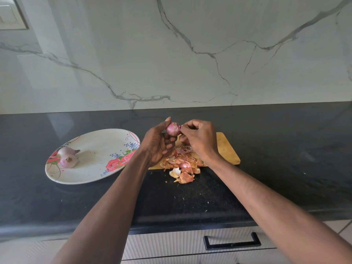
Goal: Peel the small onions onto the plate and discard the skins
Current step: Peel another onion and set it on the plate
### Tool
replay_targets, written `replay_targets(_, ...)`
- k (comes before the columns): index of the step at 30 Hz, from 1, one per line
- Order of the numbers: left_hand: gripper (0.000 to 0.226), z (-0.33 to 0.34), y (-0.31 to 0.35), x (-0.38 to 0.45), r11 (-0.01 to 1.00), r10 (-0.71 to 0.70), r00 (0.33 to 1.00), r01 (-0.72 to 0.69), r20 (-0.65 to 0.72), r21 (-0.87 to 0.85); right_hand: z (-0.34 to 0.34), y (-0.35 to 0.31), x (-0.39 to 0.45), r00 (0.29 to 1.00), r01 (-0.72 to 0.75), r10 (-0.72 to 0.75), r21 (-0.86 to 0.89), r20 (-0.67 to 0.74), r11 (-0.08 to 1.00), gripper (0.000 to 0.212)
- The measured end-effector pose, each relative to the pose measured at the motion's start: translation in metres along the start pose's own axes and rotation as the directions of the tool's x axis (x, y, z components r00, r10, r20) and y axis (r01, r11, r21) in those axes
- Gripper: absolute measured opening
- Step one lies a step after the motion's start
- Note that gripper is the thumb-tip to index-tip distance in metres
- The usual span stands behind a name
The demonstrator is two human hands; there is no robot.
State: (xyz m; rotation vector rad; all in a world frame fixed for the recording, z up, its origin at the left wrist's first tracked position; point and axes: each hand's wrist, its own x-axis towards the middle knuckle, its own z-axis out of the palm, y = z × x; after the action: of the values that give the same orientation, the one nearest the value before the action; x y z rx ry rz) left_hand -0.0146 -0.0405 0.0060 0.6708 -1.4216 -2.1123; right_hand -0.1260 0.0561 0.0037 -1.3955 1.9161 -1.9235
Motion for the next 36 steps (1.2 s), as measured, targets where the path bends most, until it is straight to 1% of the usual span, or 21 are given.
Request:
replay_targets(3, 0.049, -0.003, 0.001, 0.001, 0.999, -0.005, 1.0, 0.004, -0.017, -0.036, 0.0, 0.0, 0.001, 1.0, -0.007, 0.006, 0.014, 0.016, 1.0, 0.008)
replay_targets(4, 0.049, -0.004, 0.002, 0.002, 0.999, 0.001, 1.0, -0.002, -0.02, -0.049, -0.001, 0.001, 0.001, 1.0, 0.004, -0.005, 0.021, 0.023, 1.0, 0.01)
replay_targets(6, 0.049, -0.006, 0.003, 0.002, 0.997, 0.02, 1.0, -0.021, -0.021, -0.072, -0.002, 0.001, 0.003, 0.998, 0.034, -0.035, 0.019, 0.042, 0.999, 0.021)
replay_targets(8, 0.049, -0.007, 0.004, 0.002, 0.997, 0.031, 0.999, -0.033, -0.024, -0.077, -0.002, 0.001, 0.003, 0.995, 0.084, -0.082, -0.025, 0.061, 0.996, 0.023)
replay_targets(10, 0.048, -0.006, 0.003, 0.002, 0.998, 0.032, 0.999, -0.034, -0.029, -0.051, -0.001, 0.001, 0.003, 0.991, 0.117, -0.115, -0.026, 0.065, 0.993, 0.017)
replay_targets(13, 0.047, -0.006, 0.002, 0.002, 0.999, 0.037, 0.999, -0.037, -0.037, 0.003, 0.0, 0.003, 0.004, 0.994, 0.099, -0.098, -0.033, 0.047, 0.995, 0.011)
replay_targets(15, 0.047, -0.006, 0.001, 0.003, 0.998, 0.043, 0.998, -0.042, -0.044, 0.042, 0.001, 0.006, 0.005, 0.994, 0.101, -0.097, -0.084, 0.048, 0.991, 0.008)
replay_targets(19, 0.048, -0.004, 0.001, 0.004, 0.995, 0.059, 0.998, -0.057, -0.024, 0.081, 0.004, 0.01, 0.006, 0.984, 0.171, -0.159, -0.186, 0.075, 0.968, 0.007)
replay_targets(22, 0.036, -0.004, 0.0, 0.002, 0.99, 0.098, 0.995, -0.099, 0.016, 0.1, 0.003, 0.011, 0.005, 0.982, 0.184, -0.169, -0.224, 0.084, 0.957, 0.008)
replay_targets(25, 0.024, -0.003, -0.001, 0.0, 0.986, 0.128, 0.99, -0.132, 0.051, 0.102, 0.003, 0.011, 0.005, 0.988, 0.146, -0.132, -0.187, 0.085, 0.971, 0.01)
replay_targets(29, 0.024, -0.002, 0.0, -0.001, 0.991, 0.113, 0.992, -0.117, 0.064, 0.063, 0.002, 0.006, 0.004, 0.993, 0.104, -0.096, -0.134, 0.065, 0.985, 0.011)
replay_targets(33, 0.019, -0.003, -0.001, 0.0, 0.992, 0.123, 0.991, -0.124, 0.043, 0.024, 0.003, 0.004, 0.003, 0.996, 0.07, -0.063, -0.096, 0.067, 0.993, 0.01)
replay_targets(36, 0.019, -0.004, -0.001, 0.0, 0.992, 0.126, 0.992, -0.126, 0.031, -0.001, 0.004, 0.002, 0.003, 0.996, 0.06, -0.055, -0.07, 0.066, 0.996, 0.011)
